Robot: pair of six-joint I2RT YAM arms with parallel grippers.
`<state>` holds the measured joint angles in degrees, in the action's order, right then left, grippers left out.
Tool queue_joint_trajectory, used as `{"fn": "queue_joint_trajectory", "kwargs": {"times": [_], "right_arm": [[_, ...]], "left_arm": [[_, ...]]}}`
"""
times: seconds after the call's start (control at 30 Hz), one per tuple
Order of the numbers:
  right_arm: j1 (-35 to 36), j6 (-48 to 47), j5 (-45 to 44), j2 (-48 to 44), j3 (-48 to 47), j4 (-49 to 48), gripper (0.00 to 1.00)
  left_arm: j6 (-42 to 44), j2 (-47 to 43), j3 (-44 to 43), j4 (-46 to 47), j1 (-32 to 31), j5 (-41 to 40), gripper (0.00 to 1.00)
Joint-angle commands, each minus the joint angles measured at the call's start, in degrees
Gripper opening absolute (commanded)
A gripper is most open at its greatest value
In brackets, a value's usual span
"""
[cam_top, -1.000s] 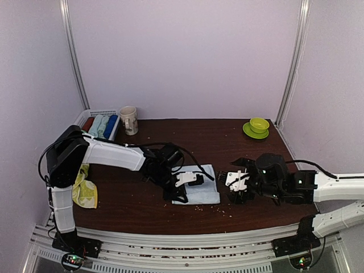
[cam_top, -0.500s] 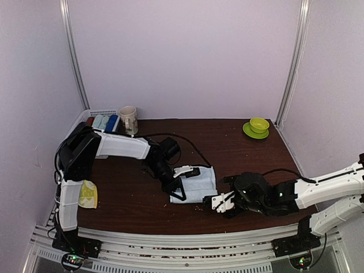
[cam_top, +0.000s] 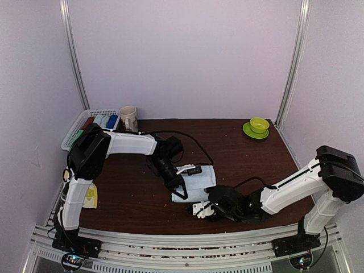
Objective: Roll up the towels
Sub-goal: Roll the towel at the center of the board.
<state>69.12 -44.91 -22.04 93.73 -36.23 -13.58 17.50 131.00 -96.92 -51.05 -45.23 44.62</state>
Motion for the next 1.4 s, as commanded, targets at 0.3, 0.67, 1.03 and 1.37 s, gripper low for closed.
{"fn": "queue_joint_trajectory", "kwargs": {"times": [0.3, 0.67, 1.03, 1.37], "right_arm": [[0.31, 3.42, -5.47, 10.38, -5.09, -4.16, 0.19], [-1.81, 8.35, 7.48, 6.66, -9.37, 11.21, 0.00], [-6.22, 11.66, 20.04, 5.79, -14.27, 23.24, 0.00], [-14.02, 12.75, 37.36, 13.51, -28.71, 42.47, 0.00]], "left_arm": [[3.73, 5.03, 0.07, -2.20, 1.09, -4.61, 0.00], [0.28, -8.35, 7.47, 7.73, 1.73, -12.69, 0.29], [-8.72, -35.14, 28.81, 34.60, 1.57, -34.55, 0.64], [-6.59, -51.31, 51.73, 62.47, -3.45, -48.62, 0.98]]}}
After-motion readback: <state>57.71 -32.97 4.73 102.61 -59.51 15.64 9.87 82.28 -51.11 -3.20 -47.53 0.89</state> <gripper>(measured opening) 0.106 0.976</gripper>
